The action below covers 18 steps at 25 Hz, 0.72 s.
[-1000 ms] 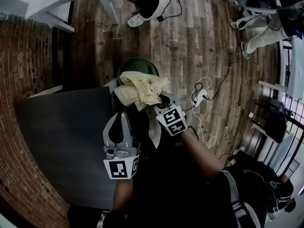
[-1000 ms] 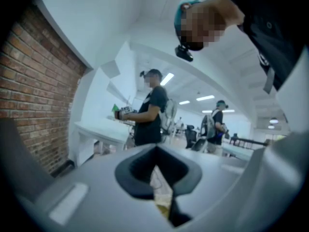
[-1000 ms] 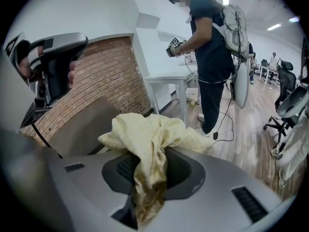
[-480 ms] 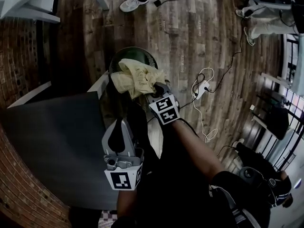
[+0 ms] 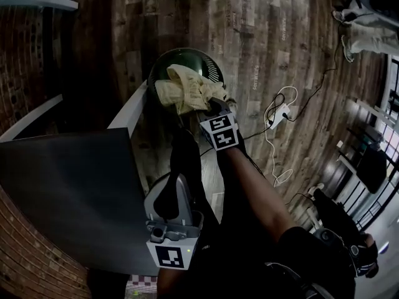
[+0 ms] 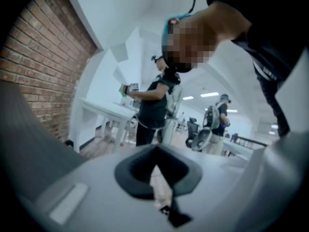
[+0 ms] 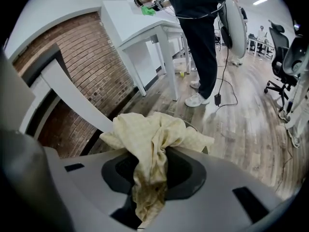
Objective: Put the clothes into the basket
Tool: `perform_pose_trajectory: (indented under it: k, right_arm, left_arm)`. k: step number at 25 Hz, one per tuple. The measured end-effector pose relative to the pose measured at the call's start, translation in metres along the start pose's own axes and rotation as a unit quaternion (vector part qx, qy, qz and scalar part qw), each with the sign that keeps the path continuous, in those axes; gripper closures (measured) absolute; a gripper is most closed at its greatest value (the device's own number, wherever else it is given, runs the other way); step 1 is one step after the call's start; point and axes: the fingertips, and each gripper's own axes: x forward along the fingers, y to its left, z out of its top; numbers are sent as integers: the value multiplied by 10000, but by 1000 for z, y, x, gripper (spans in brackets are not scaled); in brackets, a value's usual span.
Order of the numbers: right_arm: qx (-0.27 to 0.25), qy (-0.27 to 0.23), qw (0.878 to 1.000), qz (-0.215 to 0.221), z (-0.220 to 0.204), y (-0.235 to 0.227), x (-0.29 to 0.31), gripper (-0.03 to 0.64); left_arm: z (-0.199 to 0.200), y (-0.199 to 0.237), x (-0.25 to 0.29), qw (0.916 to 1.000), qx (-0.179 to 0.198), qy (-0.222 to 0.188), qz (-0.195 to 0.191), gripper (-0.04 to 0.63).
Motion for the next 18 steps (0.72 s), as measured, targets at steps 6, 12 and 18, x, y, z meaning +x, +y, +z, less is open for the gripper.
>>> perform_pose_trajectory:
  k: [6,12,18]
  right_arm:
    - [-36,381,9993,-47,-18,-5,36,394]
    - [-87,490,9987,-59,-26,-4,29,394]
    - [-183,327,9993,55,-19,6,12,524]
  left_arm:
    - [-17,3,-6,9999,-27,121,6,591]
    - [-16,4,-6,9999,-99,114,37,591]
    - [-13,1,-6,9999,-134,59,37,591]
